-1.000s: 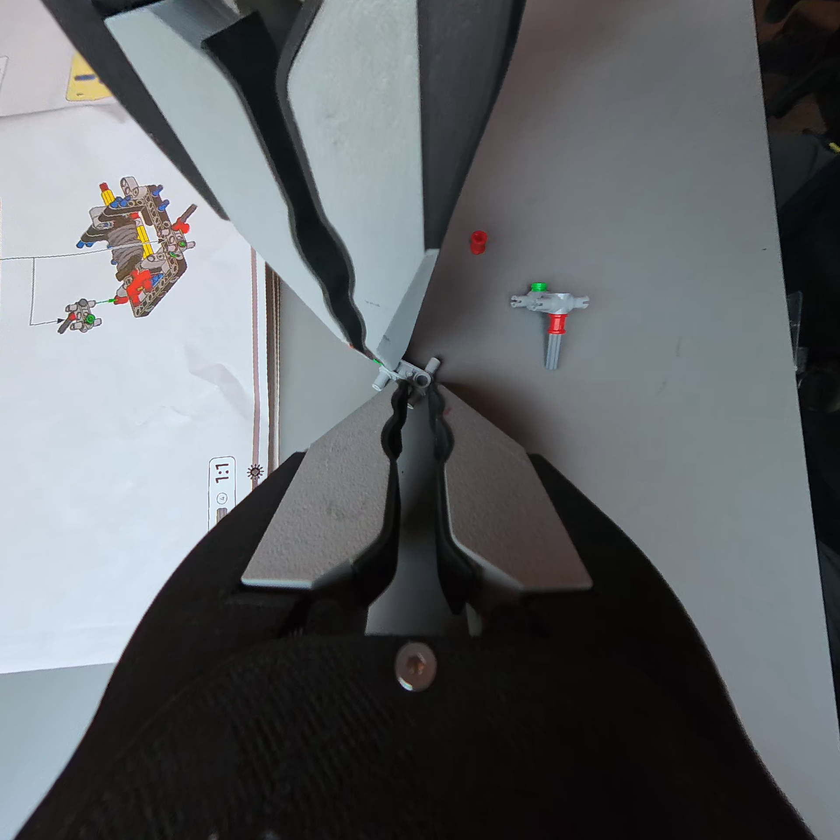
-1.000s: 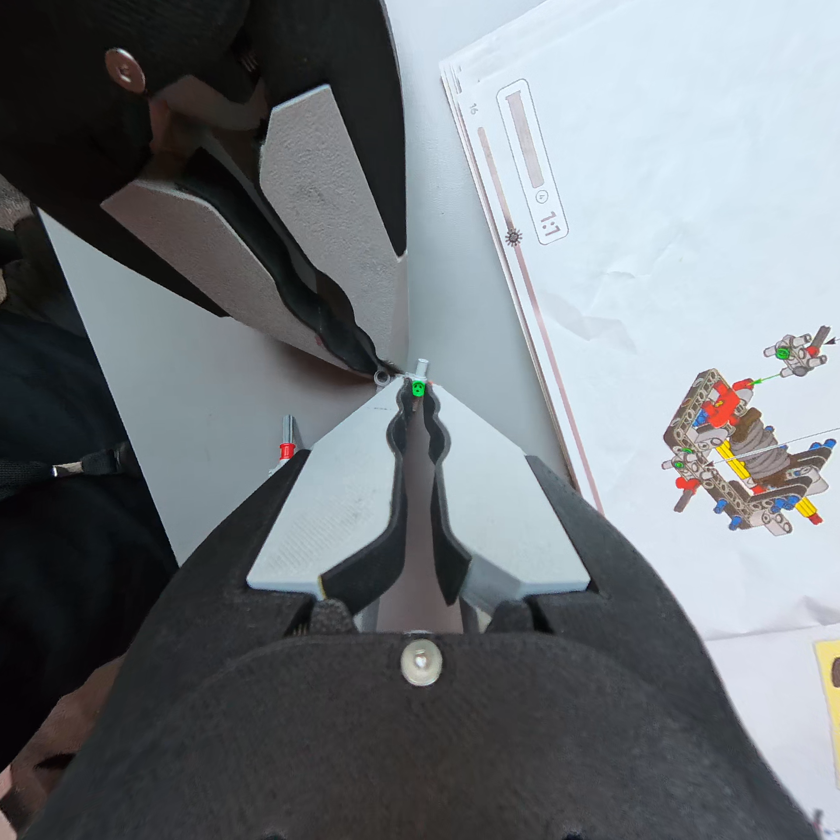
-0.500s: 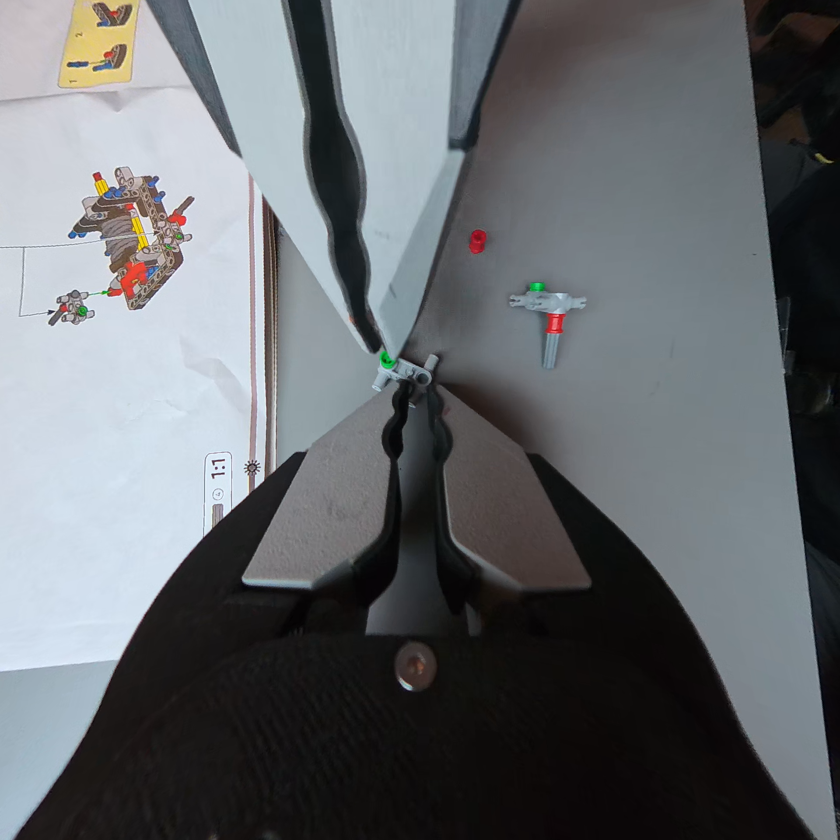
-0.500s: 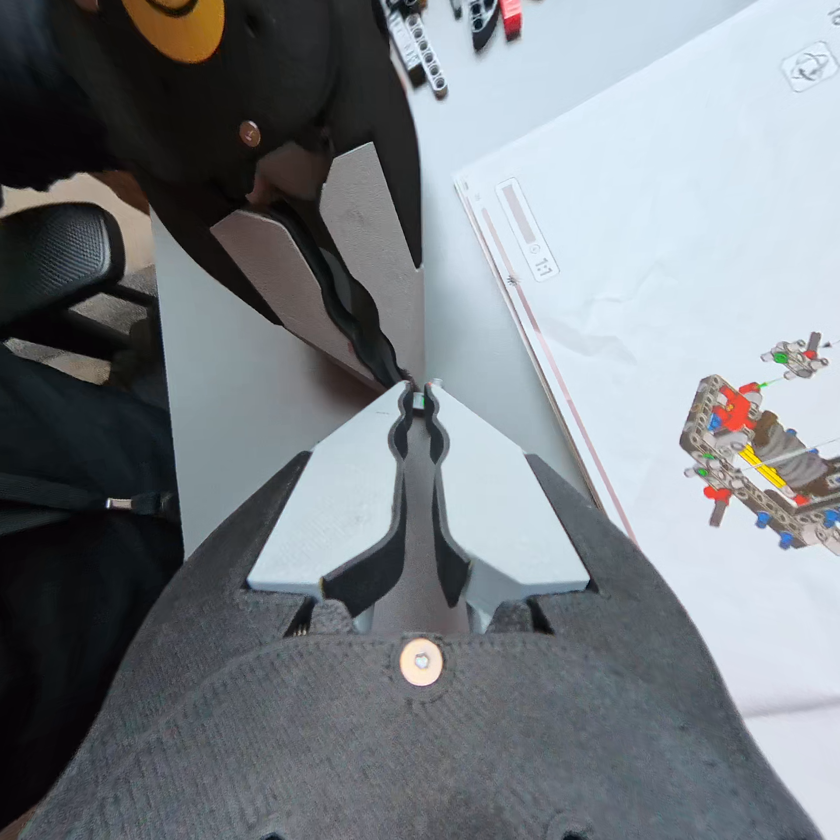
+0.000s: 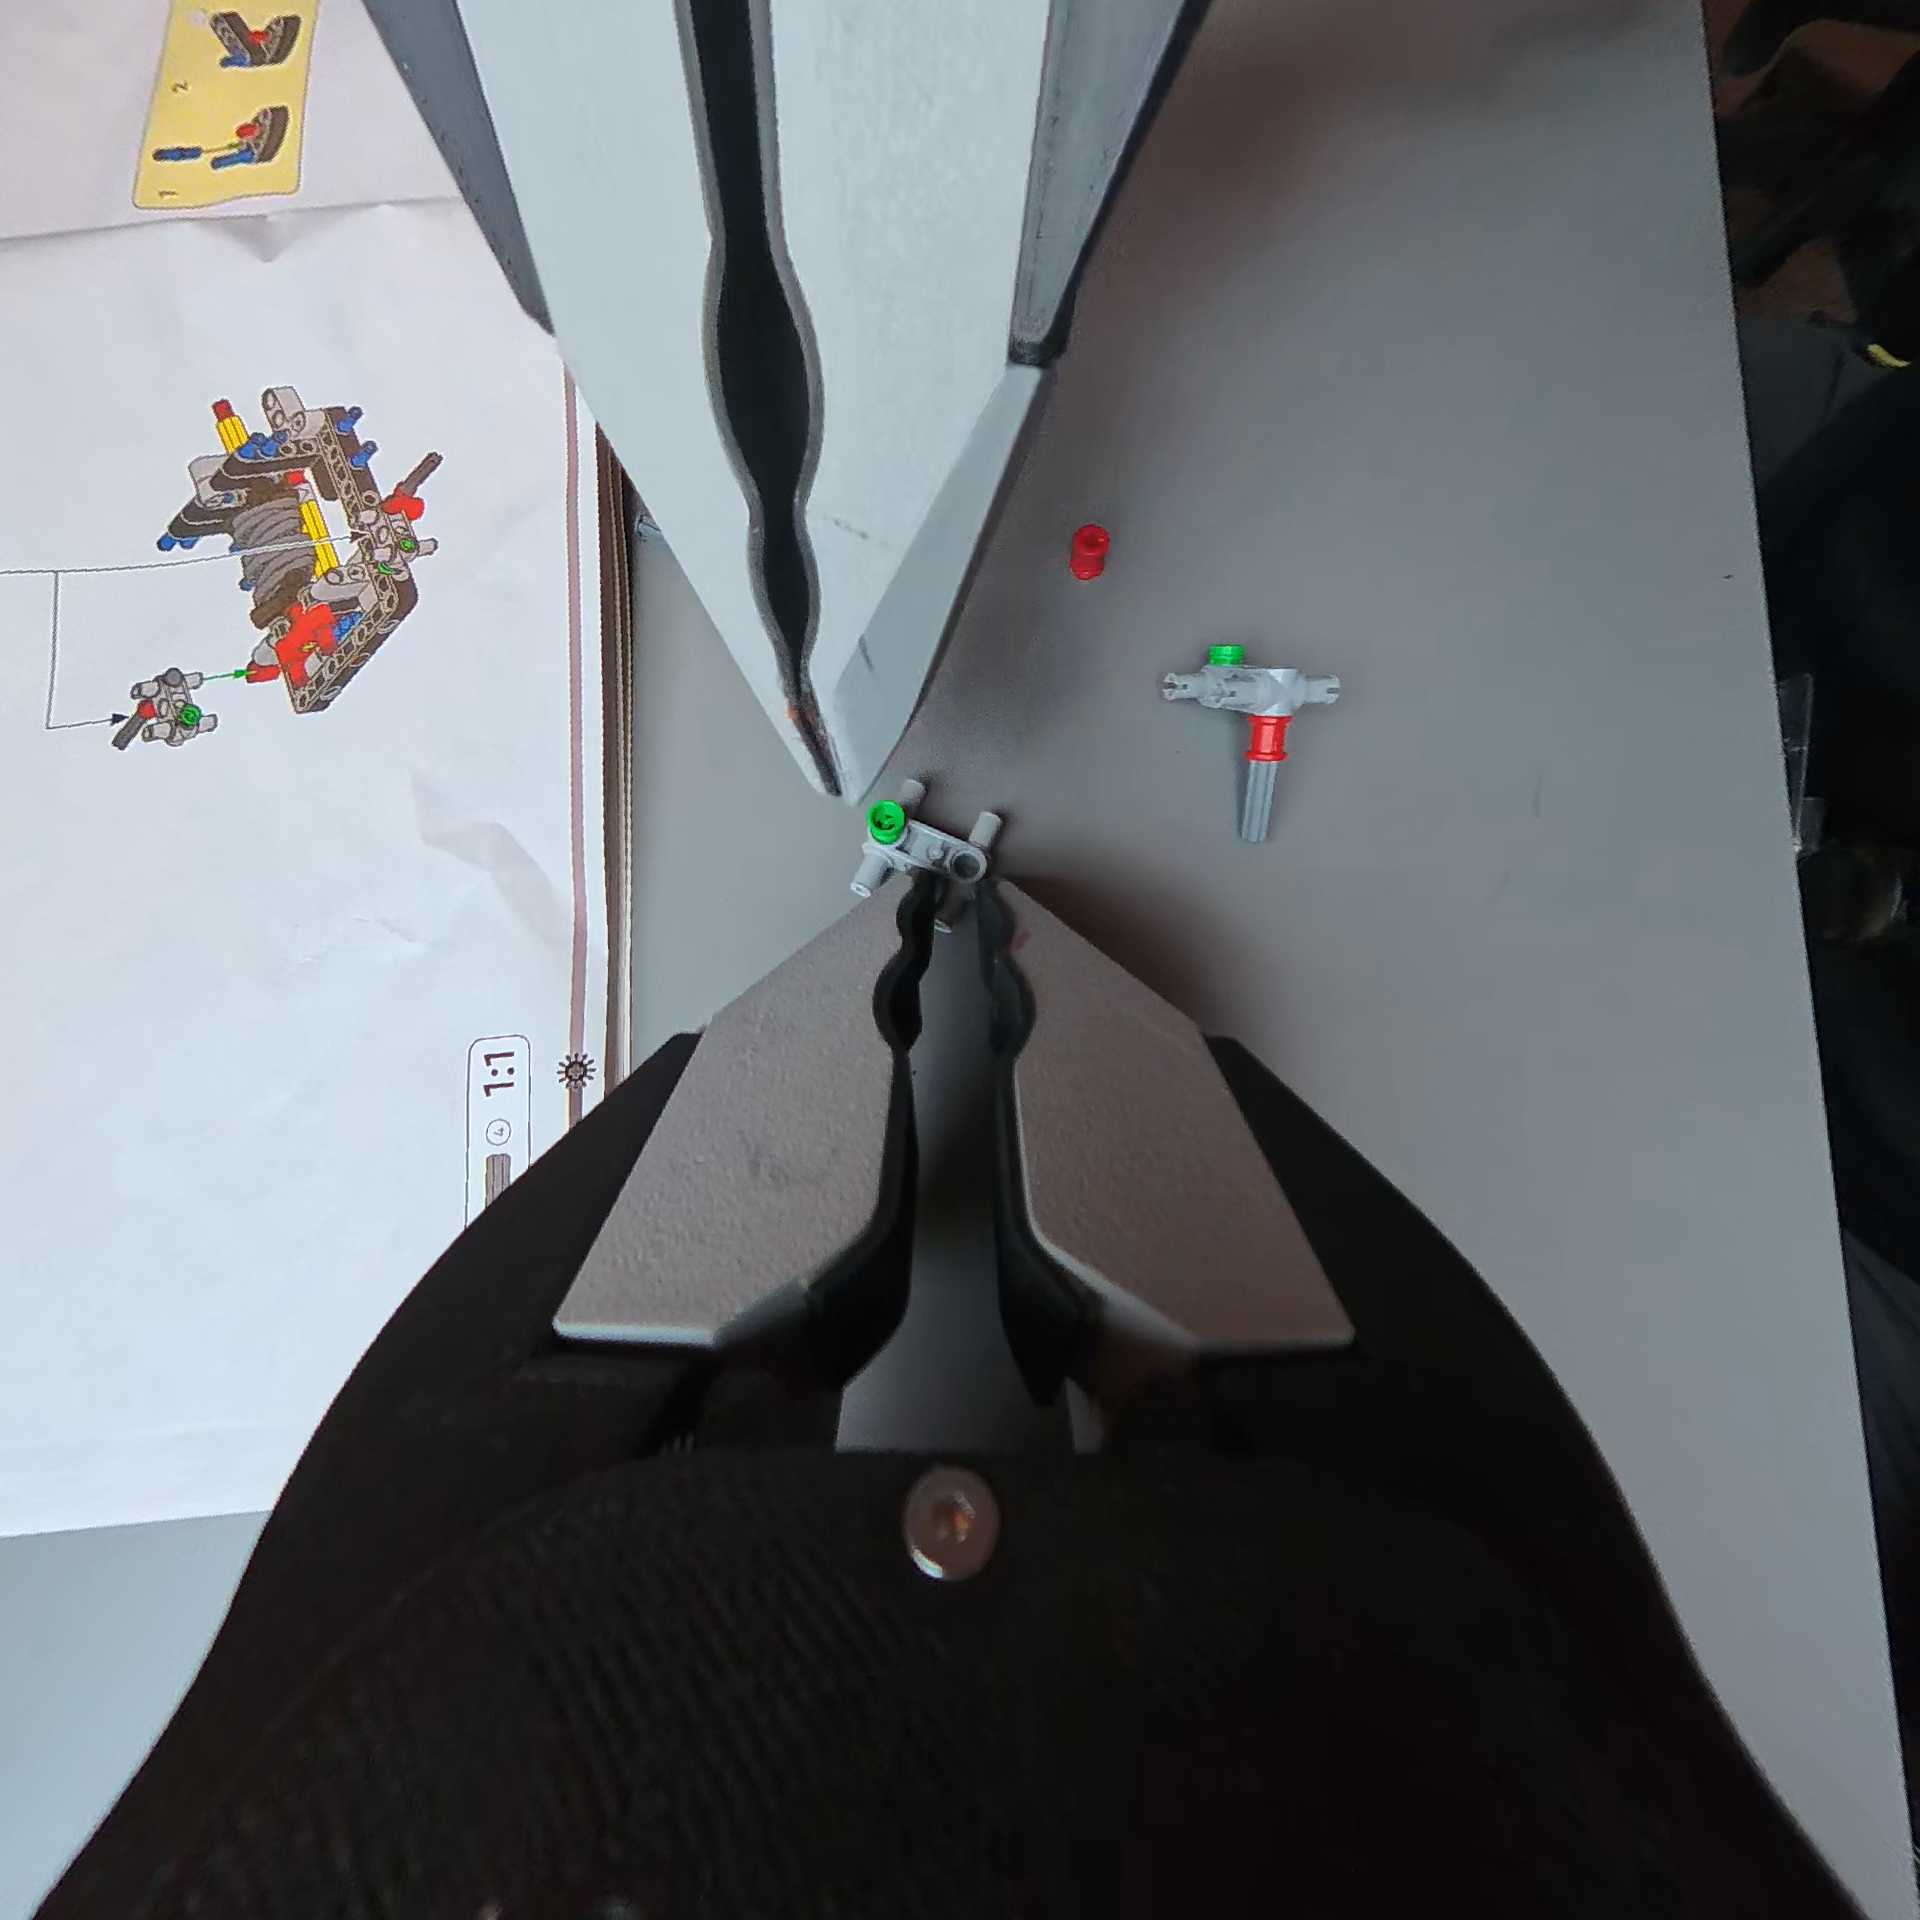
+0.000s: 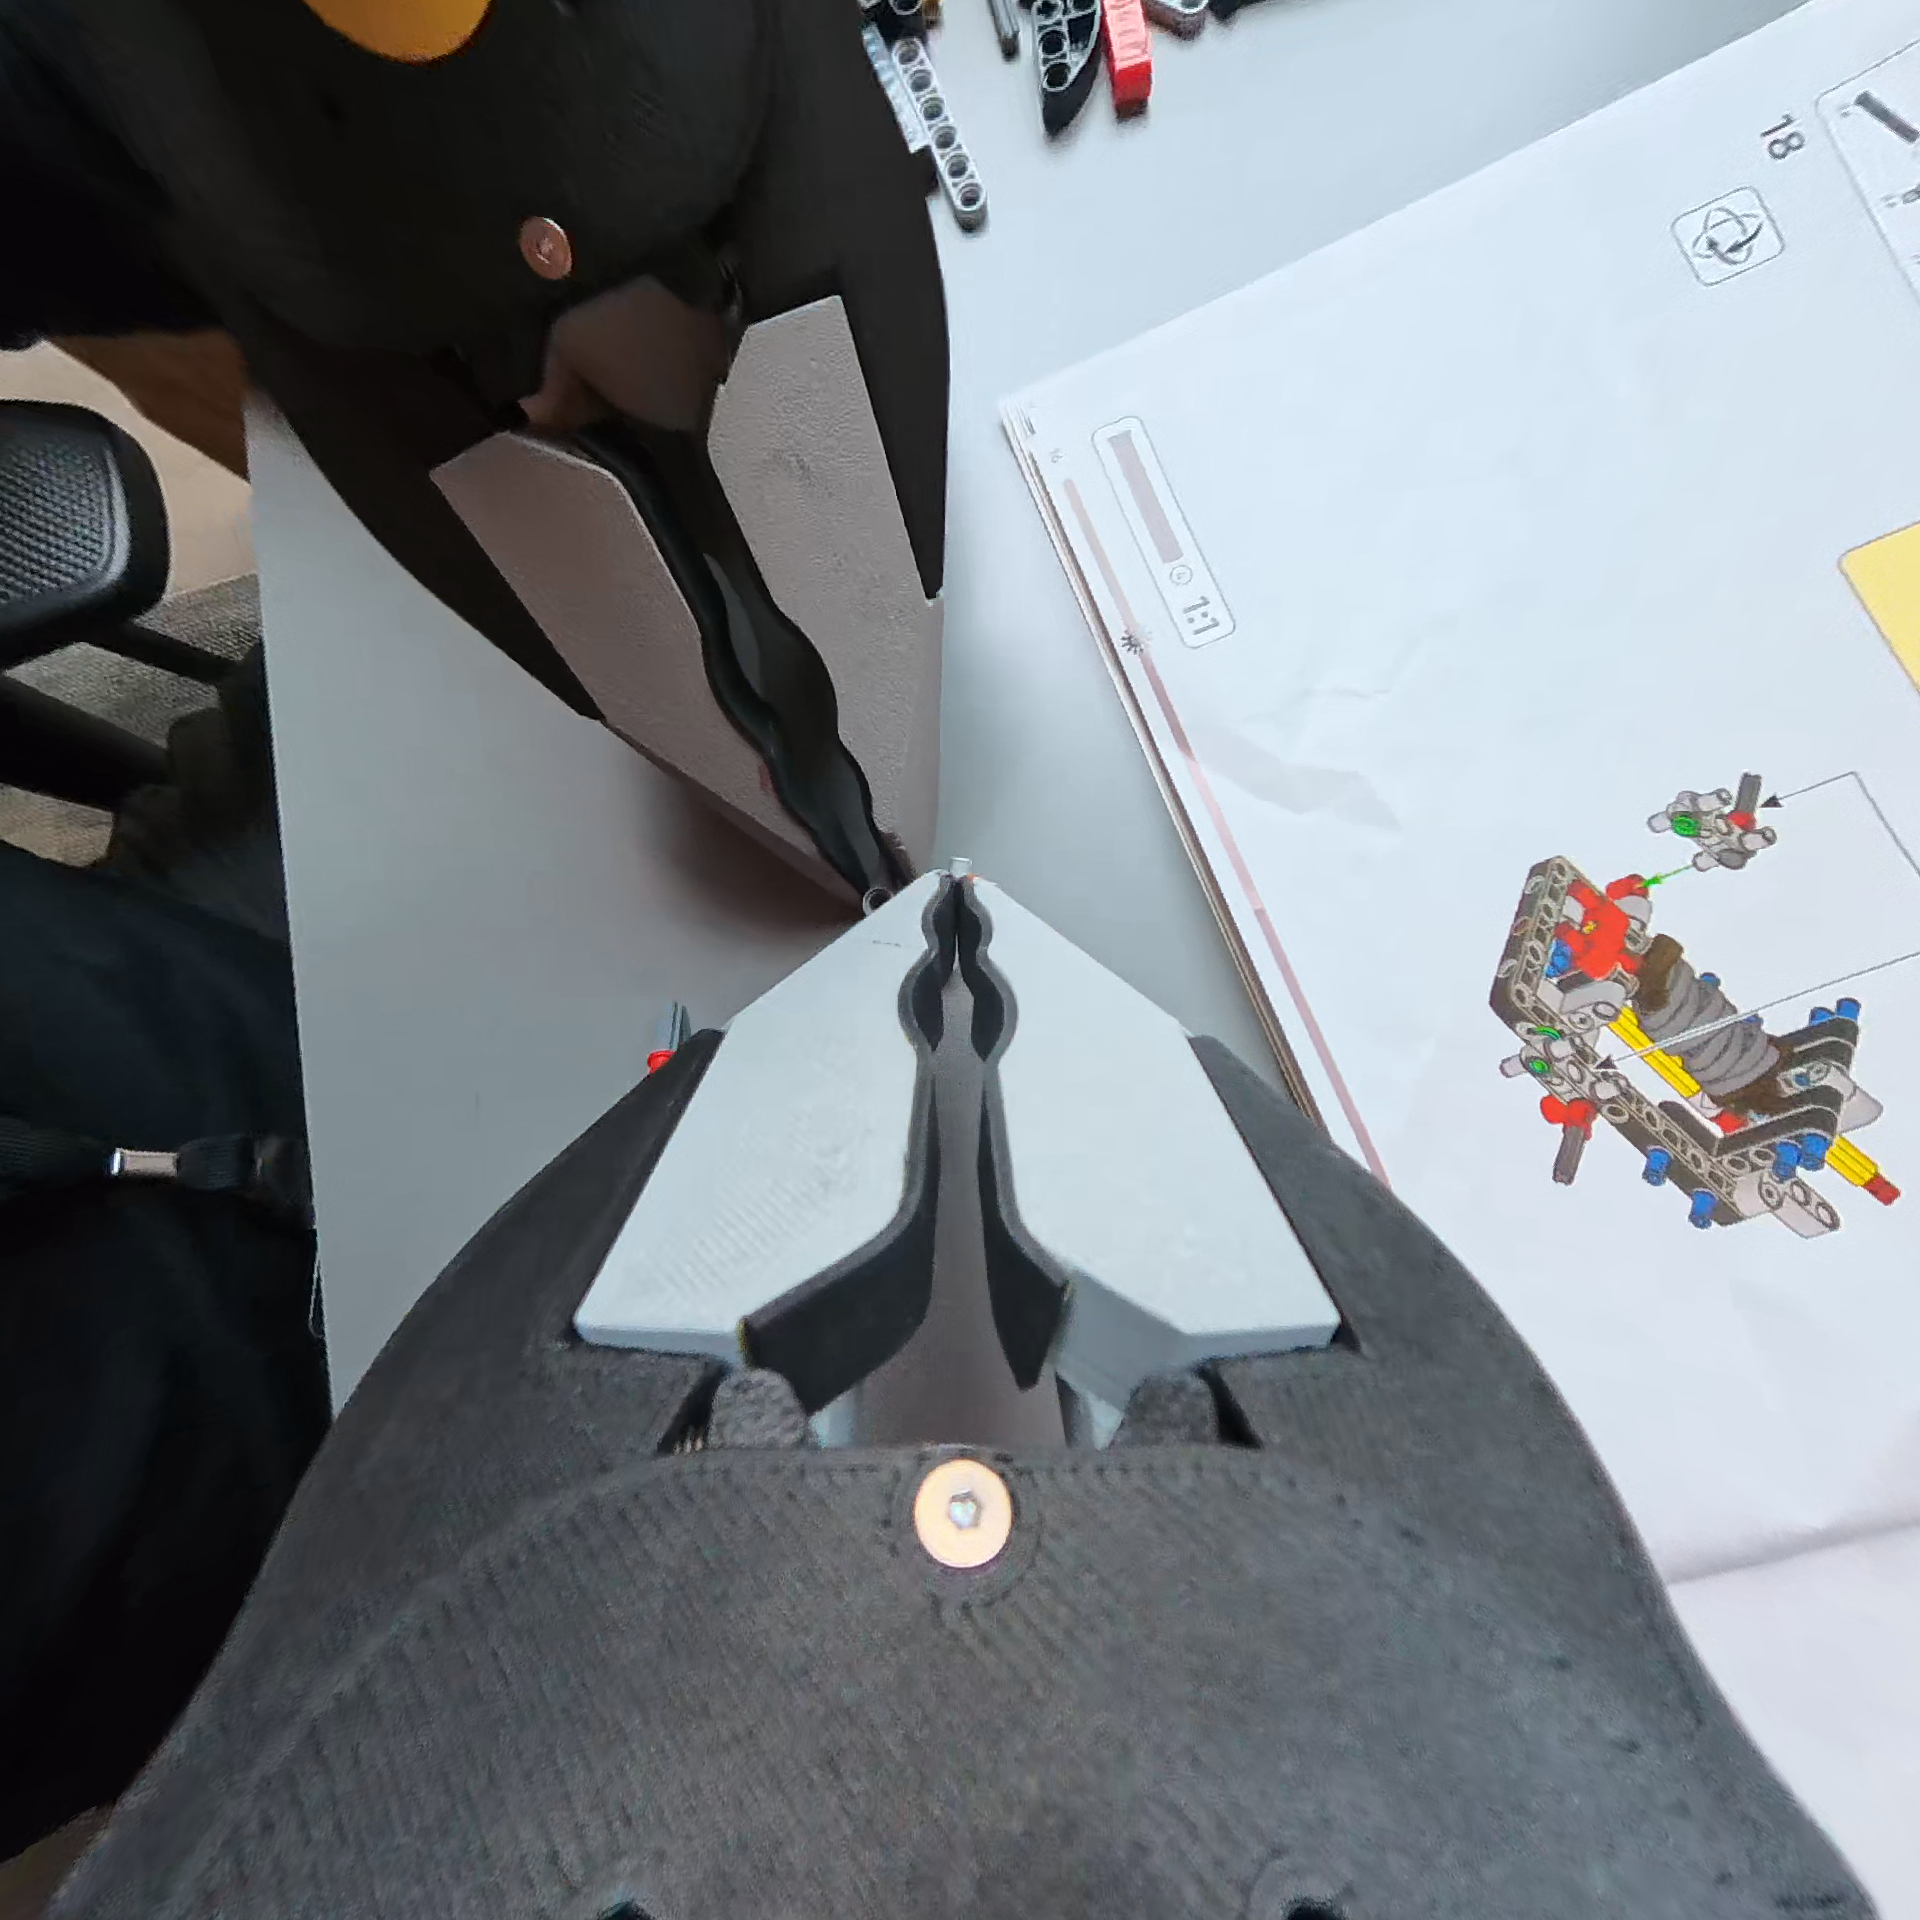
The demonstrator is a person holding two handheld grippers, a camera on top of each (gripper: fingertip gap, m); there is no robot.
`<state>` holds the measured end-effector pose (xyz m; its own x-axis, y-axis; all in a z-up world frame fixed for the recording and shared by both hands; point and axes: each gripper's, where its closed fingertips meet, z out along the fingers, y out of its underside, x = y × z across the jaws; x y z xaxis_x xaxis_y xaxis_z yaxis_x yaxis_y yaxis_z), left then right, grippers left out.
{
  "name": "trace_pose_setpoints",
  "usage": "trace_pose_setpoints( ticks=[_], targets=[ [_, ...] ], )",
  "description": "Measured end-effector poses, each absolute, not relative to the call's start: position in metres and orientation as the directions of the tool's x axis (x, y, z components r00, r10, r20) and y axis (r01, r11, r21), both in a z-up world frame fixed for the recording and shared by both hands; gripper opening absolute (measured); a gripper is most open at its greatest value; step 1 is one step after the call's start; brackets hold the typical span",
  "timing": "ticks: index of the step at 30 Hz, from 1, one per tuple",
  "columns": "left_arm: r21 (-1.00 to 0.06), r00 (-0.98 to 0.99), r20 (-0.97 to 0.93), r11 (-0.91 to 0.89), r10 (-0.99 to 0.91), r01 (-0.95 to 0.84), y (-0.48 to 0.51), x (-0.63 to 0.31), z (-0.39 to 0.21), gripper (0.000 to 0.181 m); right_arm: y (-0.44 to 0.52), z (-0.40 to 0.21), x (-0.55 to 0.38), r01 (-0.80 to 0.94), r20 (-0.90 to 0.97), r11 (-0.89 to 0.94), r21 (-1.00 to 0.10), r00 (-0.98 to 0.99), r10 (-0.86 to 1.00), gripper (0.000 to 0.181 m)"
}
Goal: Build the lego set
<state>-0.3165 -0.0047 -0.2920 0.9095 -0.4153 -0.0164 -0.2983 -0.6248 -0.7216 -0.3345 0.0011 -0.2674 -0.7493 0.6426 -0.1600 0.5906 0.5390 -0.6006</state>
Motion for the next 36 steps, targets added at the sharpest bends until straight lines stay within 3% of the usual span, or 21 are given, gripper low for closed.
trace_pose_setpoints(
  ticks=[22,25,30,35,36],
  targets=[
    [-0.721,0.909,0.009,-0.633,-0.417,-0.283,-0.005,-0.316,-0.292,0.006,0.001,-0.286,-0.333,0.594,-0.151,0.523,-0.611,-0.736,0.660,0.000],
    [-0.721,0.910,0.007,-0.632,-0.415,-0.282,-0.005,-0.316,-0.292,0.006,0.001,-0.285,-0.333,0.639,-0.234,0.471,-0.608,-0.711,0.663,0.000],
    [-0.721,0.912,0.027,-0.640,-0.410,-0.266,-0.007,-0.318,-0.292,0.006,0.000,-0.249,-0.340,0.562,-0.296,0.286,-0.776,-0.725,0.622,0.000],
    [-0.721,0.921,0.030,-0.646,-0.388,-0.249,-0.005,-0.321,-0.292,0.006,0.011,-0.231,-0.340,0.412,-0.159,0.262,-0.873,-0.747,0.646,0.000],
    [-0.721,0.922,0.030,-0.647,-0.386,-0.247,-0.005,-0.321,-0.292,0.006,0.014,-0.232,-0.340,0.382,-0.118,0.274,-0.883,-0.743,0.658,0.007]
  ],
)
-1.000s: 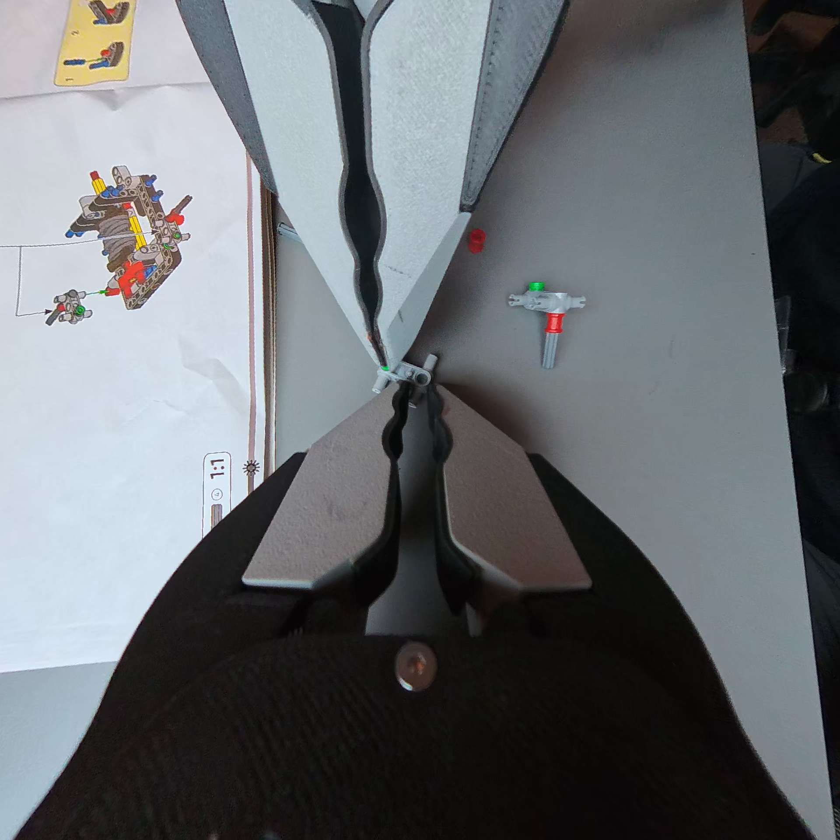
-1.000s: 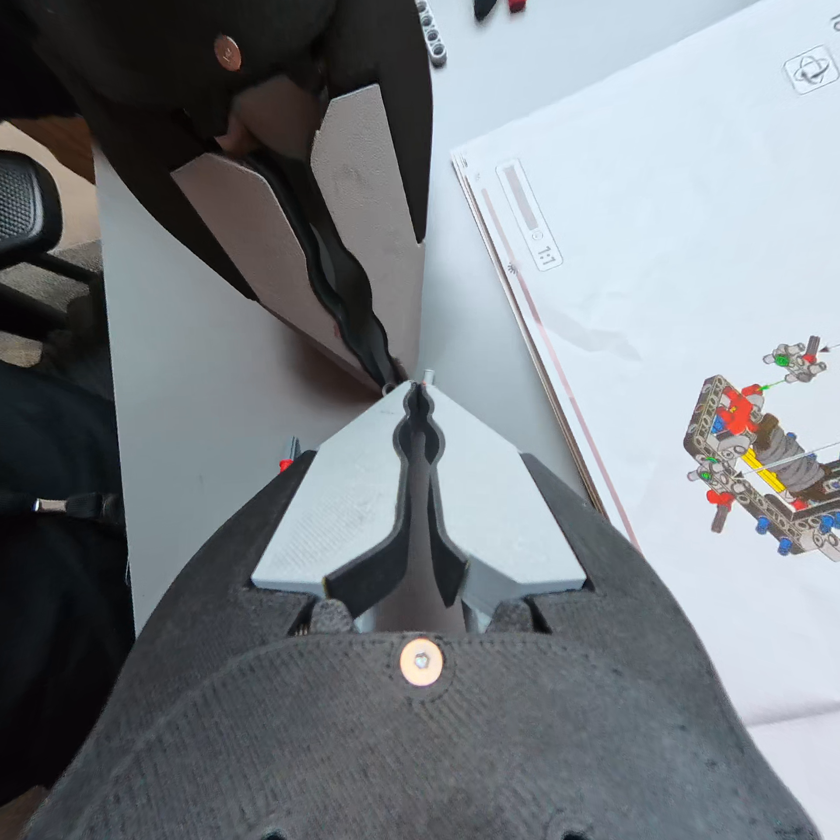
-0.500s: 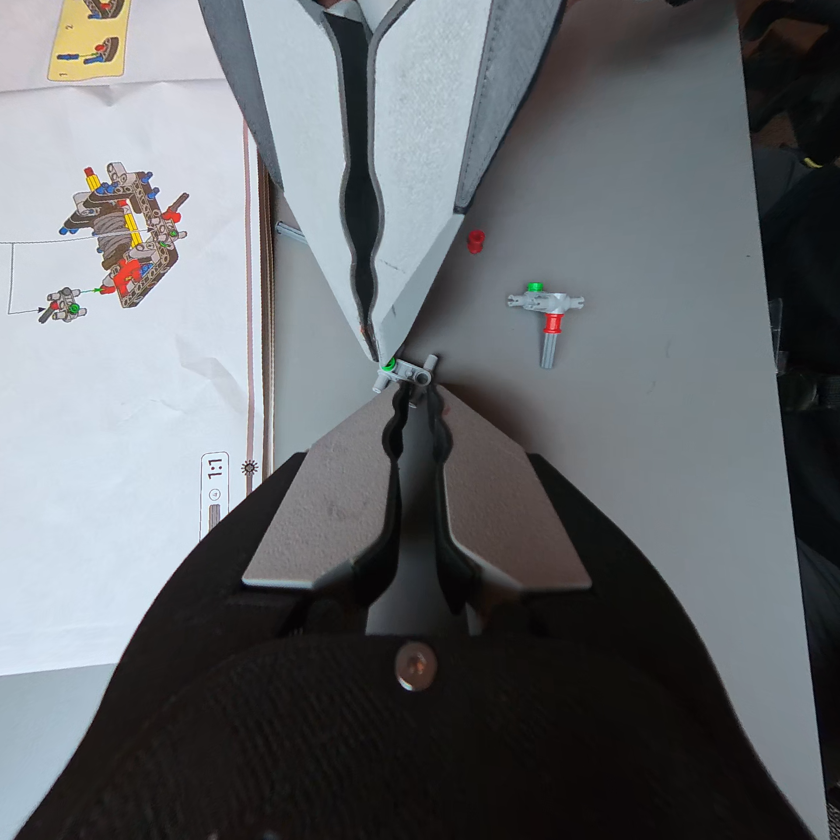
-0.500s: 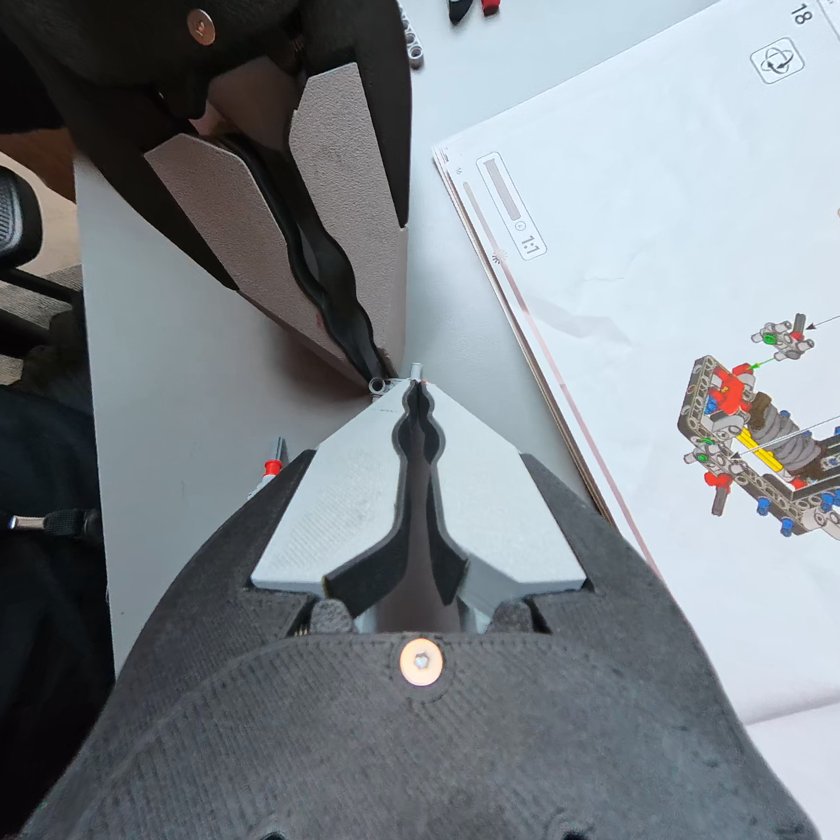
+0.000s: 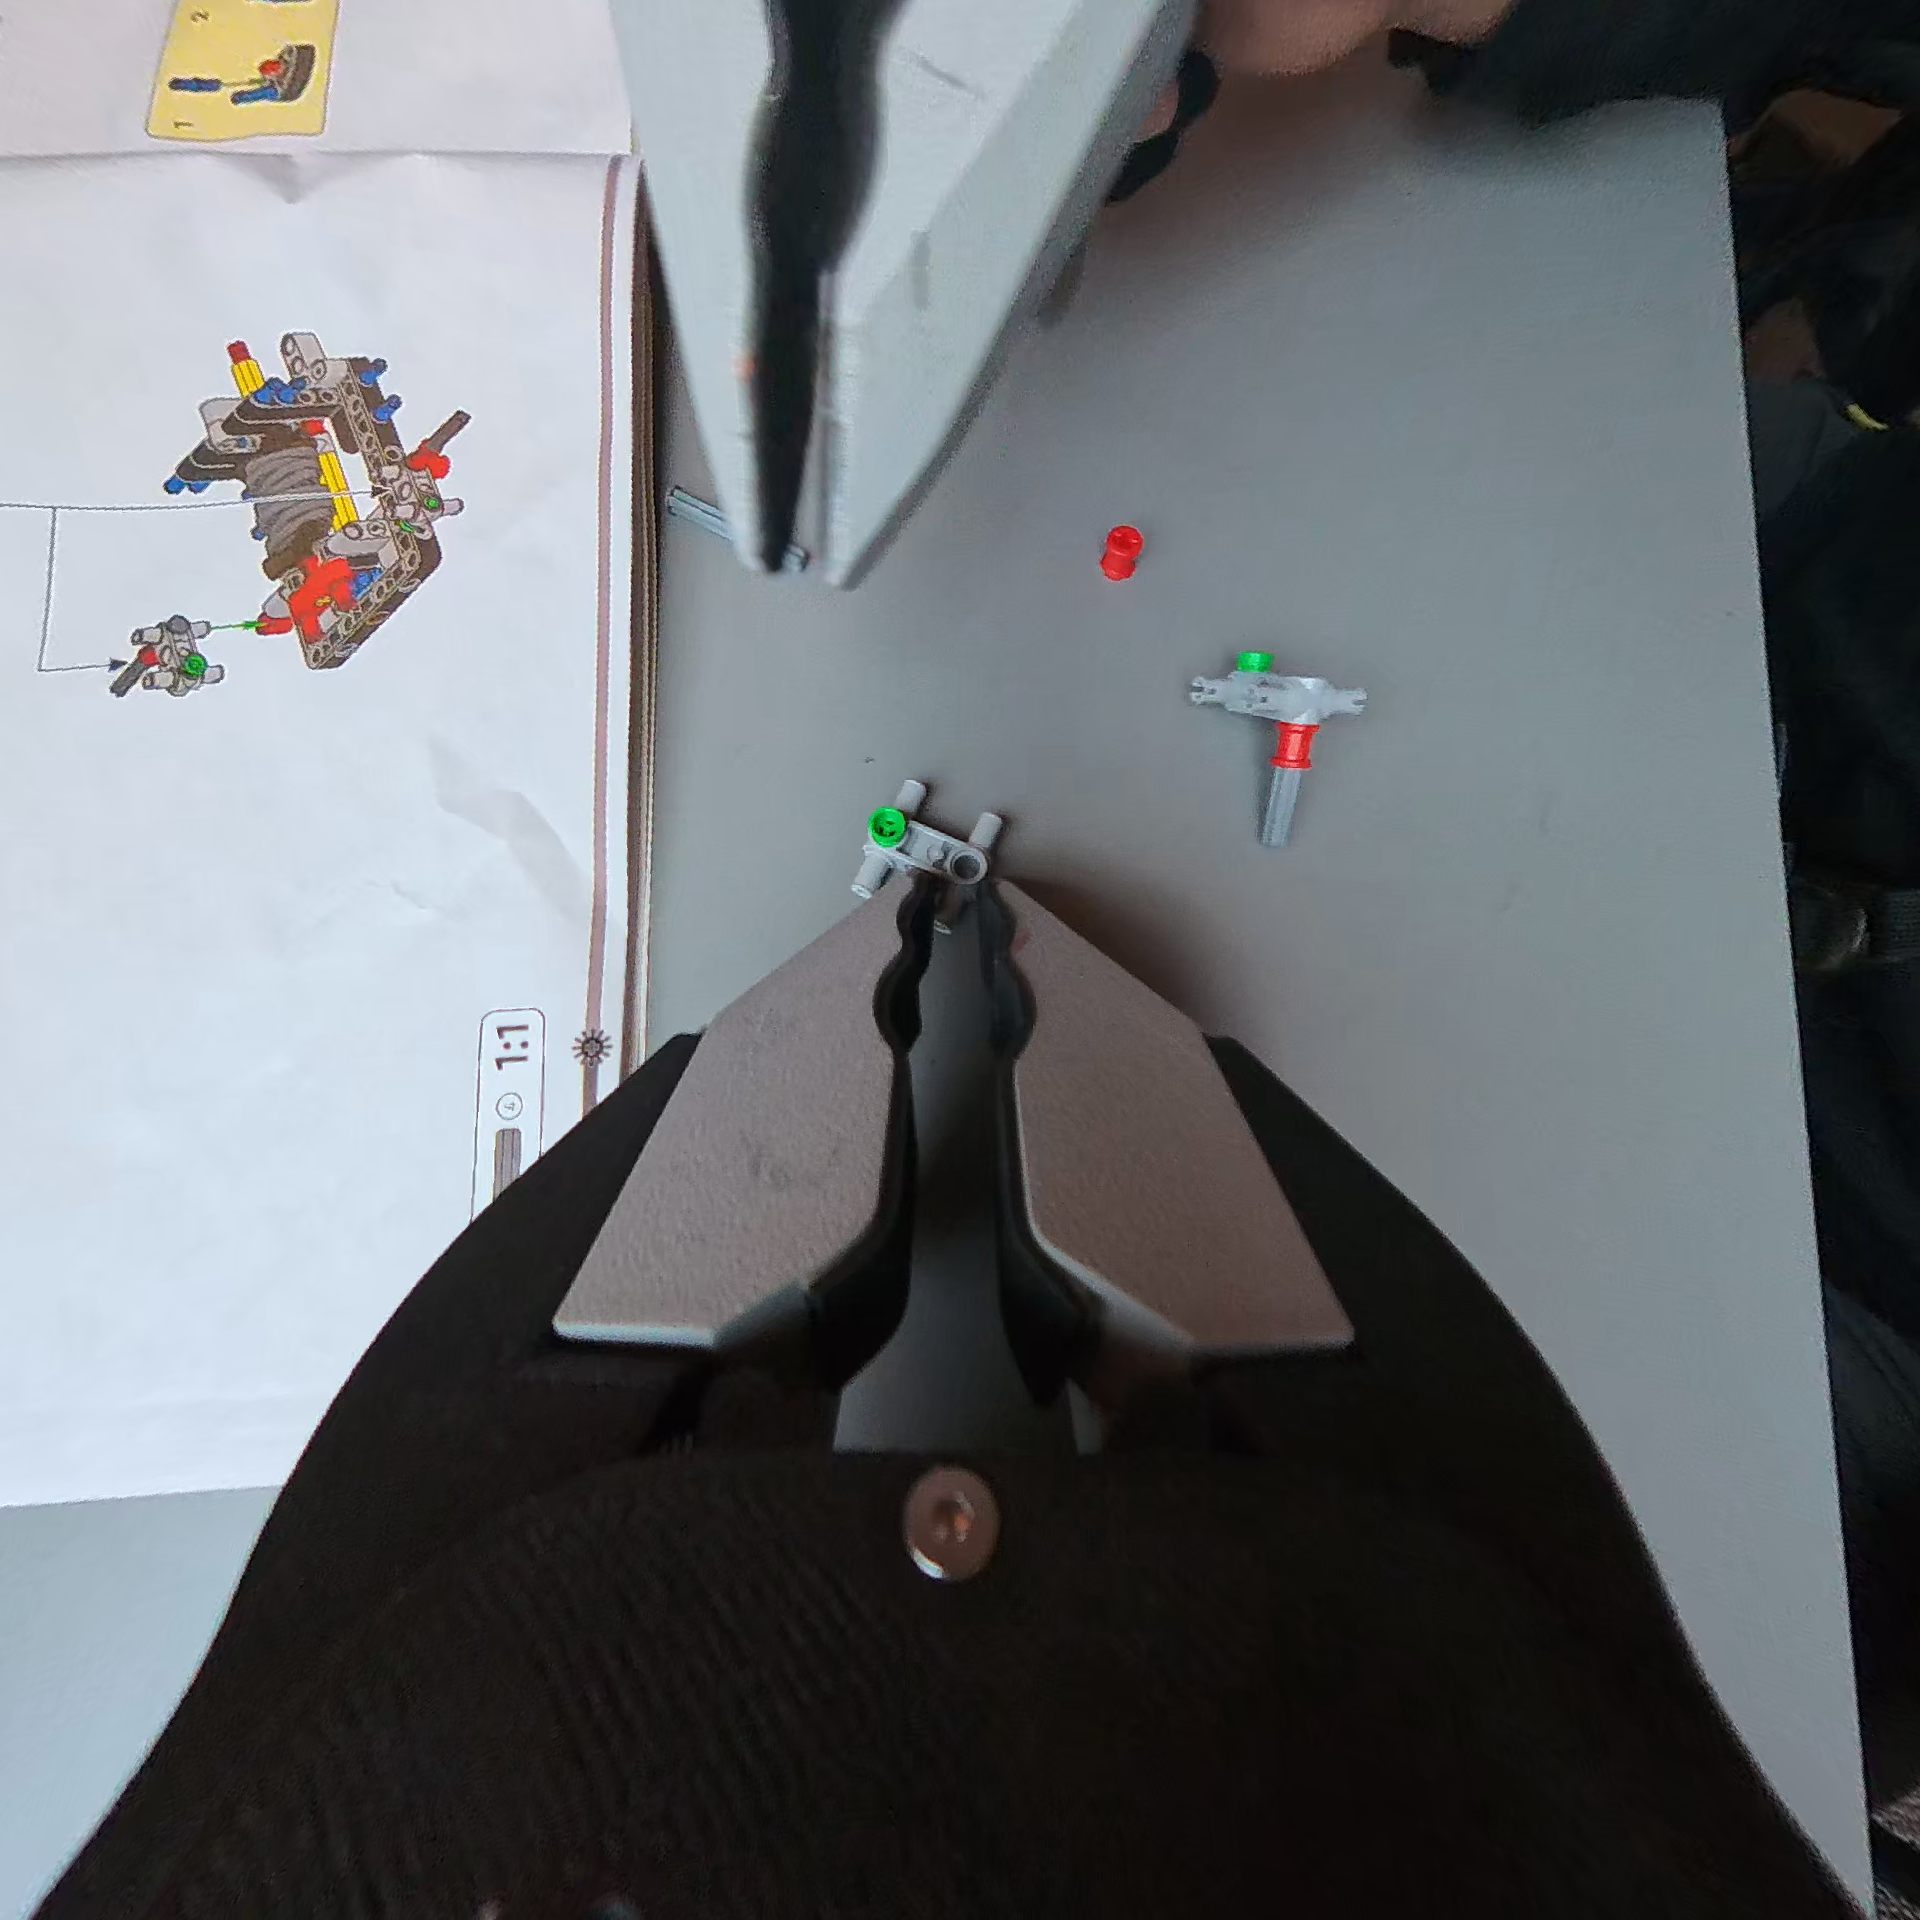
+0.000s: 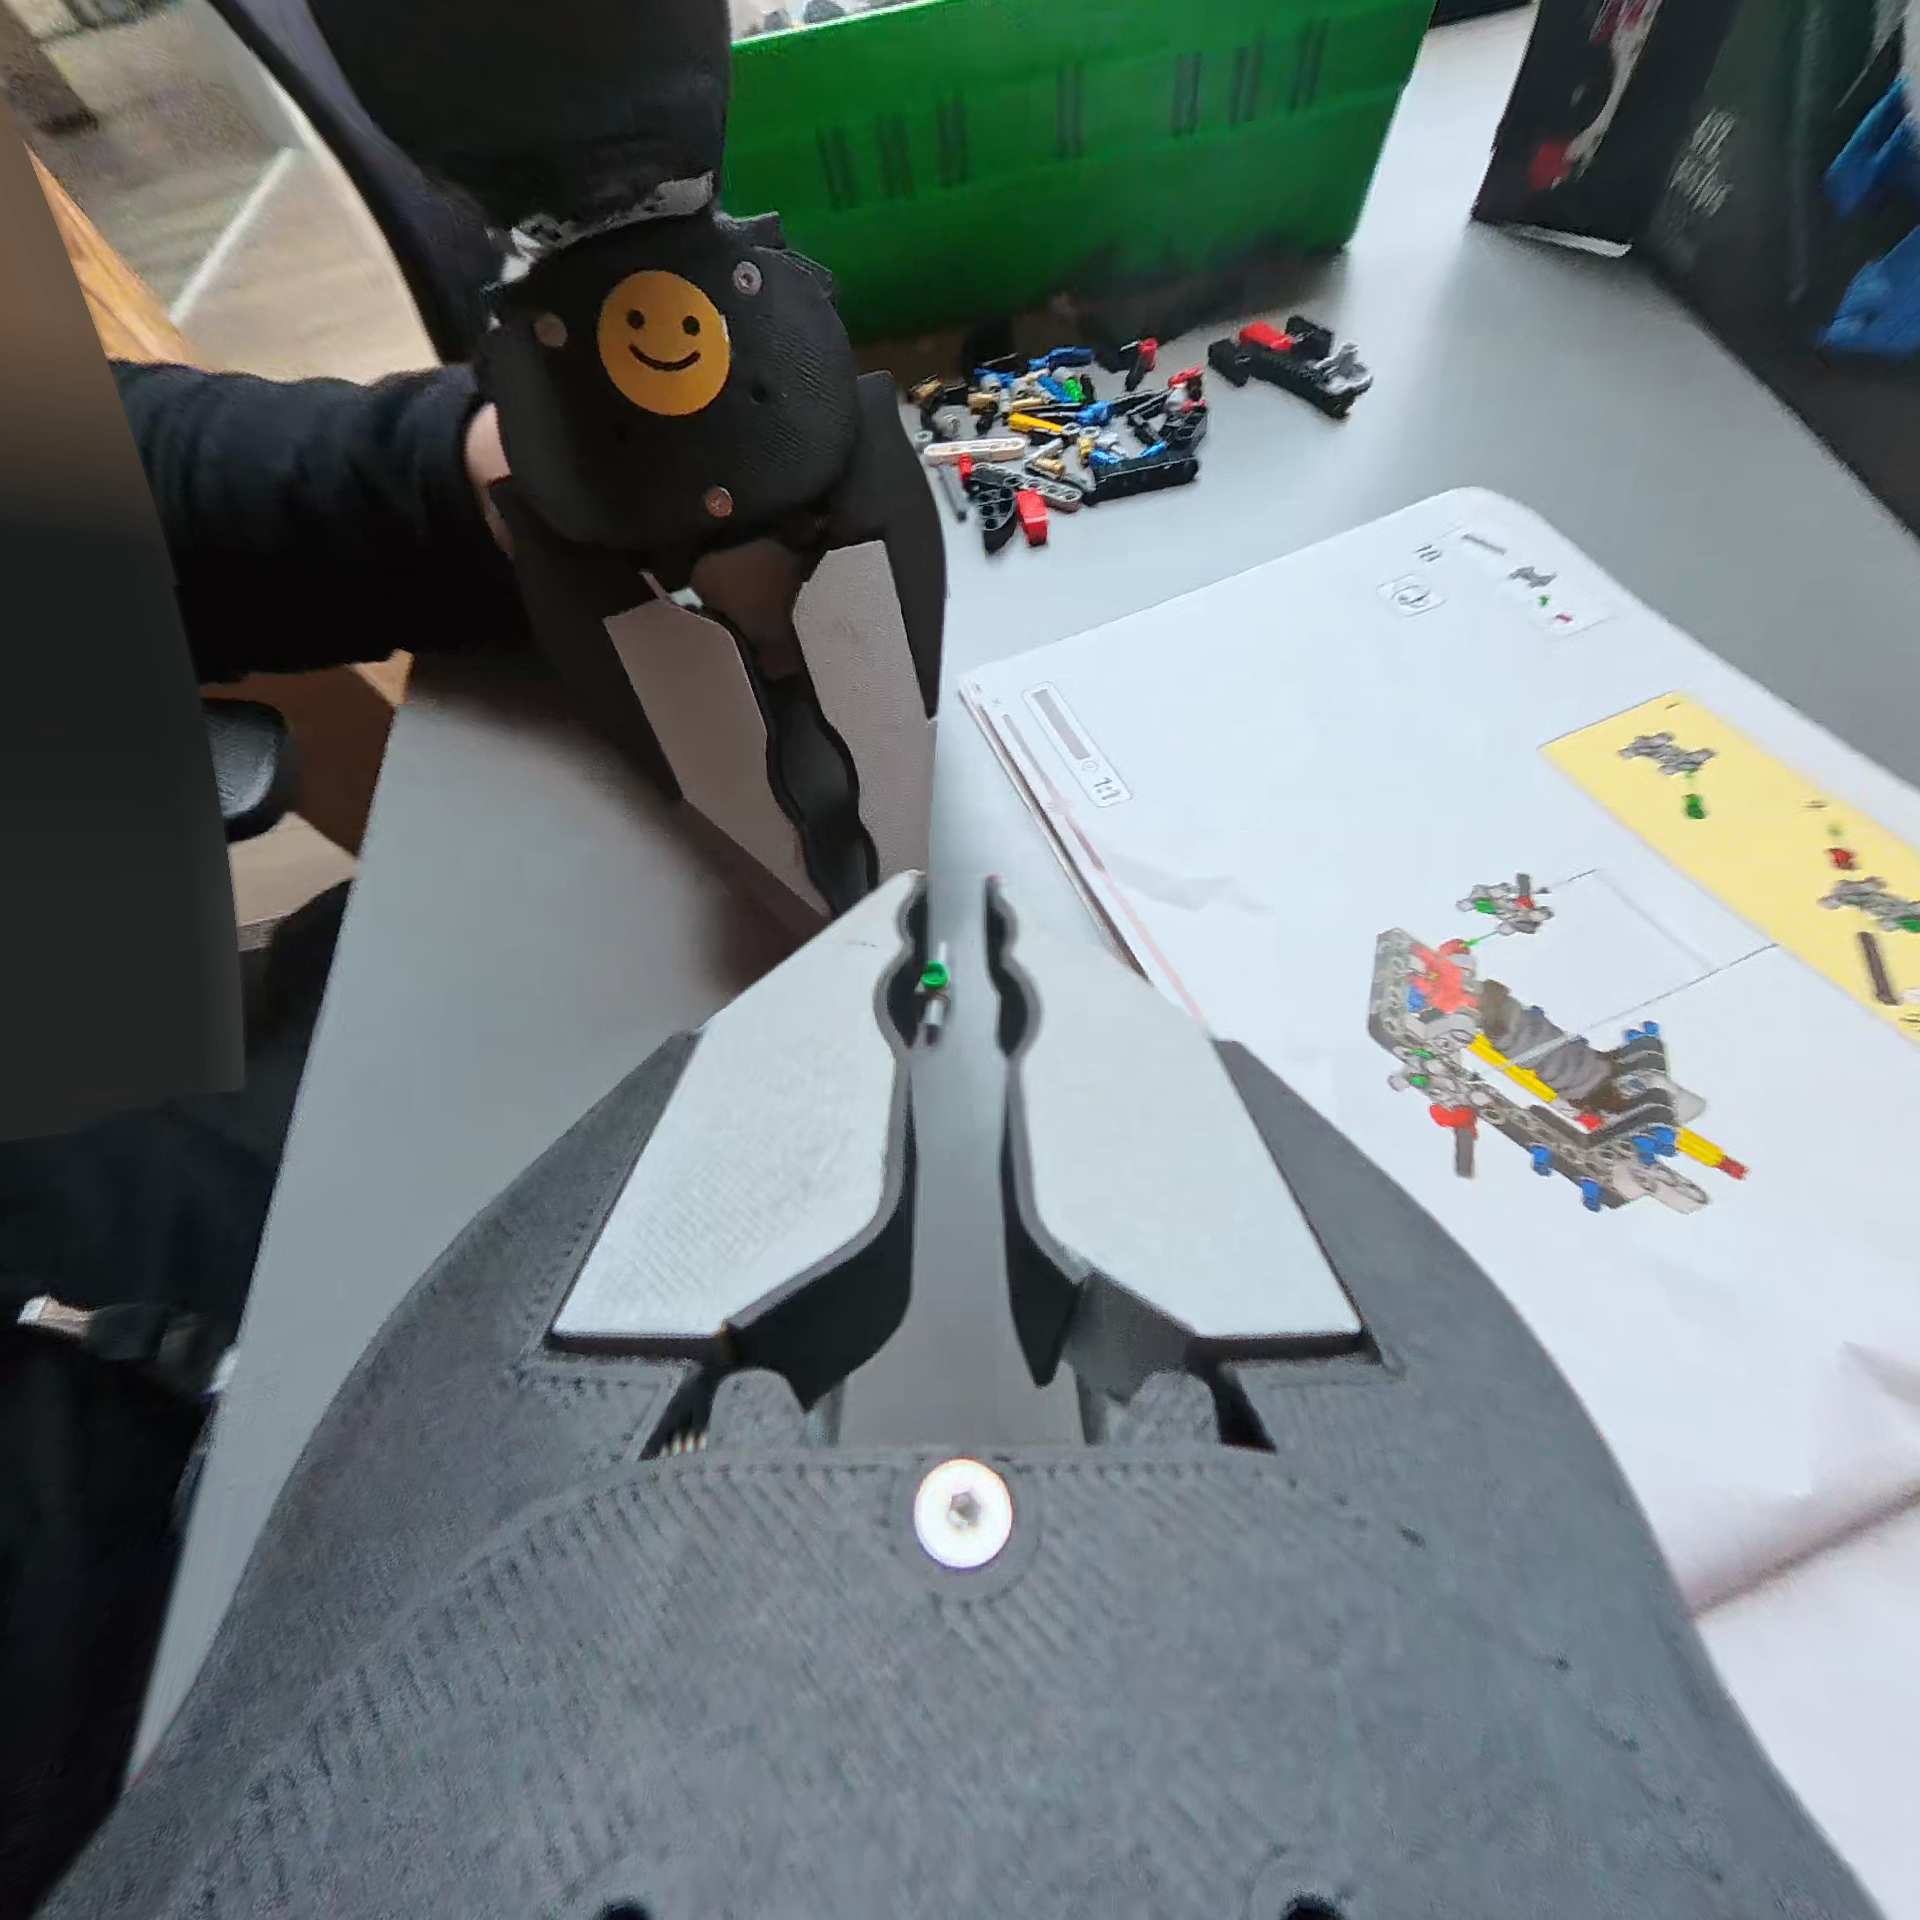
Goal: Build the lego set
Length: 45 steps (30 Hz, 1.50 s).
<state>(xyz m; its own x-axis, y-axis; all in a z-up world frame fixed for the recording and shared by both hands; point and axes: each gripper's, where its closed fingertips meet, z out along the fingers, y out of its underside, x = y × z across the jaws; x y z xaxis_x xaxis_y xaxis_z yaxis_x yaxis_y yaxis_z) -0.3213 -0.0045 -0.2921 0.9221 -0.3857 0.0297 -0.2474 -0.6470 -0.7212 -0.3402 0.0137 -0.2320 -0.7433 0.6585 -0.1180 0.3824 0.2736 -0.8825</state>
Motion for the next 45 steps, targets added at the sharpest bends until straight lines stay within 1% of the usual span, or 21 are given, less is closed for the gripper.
trace_pose_setpoints(
  ticks=[1,5,7,11,14,19,26,29,34,42,45],
  targets=[
    [-0.721,0.922,0.027,-0.647,-0.385,-0.249,-0.004,-0.321,-0.292,0.006,0.017,-0.234,-0.341,0.362,-0.078,0.290,-0.886,-0.733,0.676,0.013],
    [-0.721,0.924,0.026,-0.647,-0.382,-0.247,-0.004,-0.322,-0.292,0.006,0.032,-0.245,-0.341,0.327,0.024,0.358,-0.875,-0.709,0.705,0.011],
    [-0.721,0.924,0.027,-0.648,-0.381,-0.246,-0.004,-0.322,-0.292,0.007,0.037,-0.246,-0.341,0.339,0.009,0.348,-0.874,-0.704,0.710,0.011],
    [-0.721,0.922,0.015,-0.643,-0.386,-0.257,-0.004,-0.321,-0.292,0.007,0.043,-0.232,-0.341,0.328,-0.071,0.226,-0.917,-0.694,0.717,0.011],
    [-0.722,0.923,0.022,-0.645,-0.385,-0.252,-0.005,-0.322,-0.292,0.012,0.047,-0.227,-0.340,0.322,-0.092,0.187,-0.928,-0.685,0.723,0.013],
    [-0.723,0.921,0.042,-0.649,-0.386,-0.239,-0.006,-0.322,-0.292,0.018,0.045,-0.227,-0.339,0.323,-0.100,0.184,-0.928,-0.693,0.714,0.012],
    [-0.722,0.929,0.019,-0.647,-0.370,-0.243,-0.009,-0.330,-0.292,0.017,0.045,-0.229,-0.336,0.326,-0.090,0.201,-0.924,-0.696,0.712,0.014],
    [-0.736,0.935,0.032,-0.641,-0.353,-0.217,-0.010,-0.335,-0.288,0.017,0.047,-0.231,-0.322,0.374,-0.134,0.191,-0.907,-0.688,0.713,0.017],
    [-0.757,0.943,0.021,-0.622,-0.332,-0.202,-0.010,-0.339,-0.282,0.014,0.043,-0.258,-0.276,0.493,-0.162,0.292,-0.820,-0.689,0.707,0.019],
    [-0.746,0.944,0.031,-0.636,-0.330,-0.197,-0.009,-0.340,-0.286,0.013,0.038,-0.289,-0.270,0.530,-0.076,0.433,-0.729,-0.692,0.718,0.014],
    [-0.752,0.944,0.019,-0.627,-0.331,-0.204,-0.010,-0.341,-0.285,0.012,0.039,-0.293,-0.273,0.510,-0.044,0.448,-0.734,-0.695,0.718,0.005]
  ],
)
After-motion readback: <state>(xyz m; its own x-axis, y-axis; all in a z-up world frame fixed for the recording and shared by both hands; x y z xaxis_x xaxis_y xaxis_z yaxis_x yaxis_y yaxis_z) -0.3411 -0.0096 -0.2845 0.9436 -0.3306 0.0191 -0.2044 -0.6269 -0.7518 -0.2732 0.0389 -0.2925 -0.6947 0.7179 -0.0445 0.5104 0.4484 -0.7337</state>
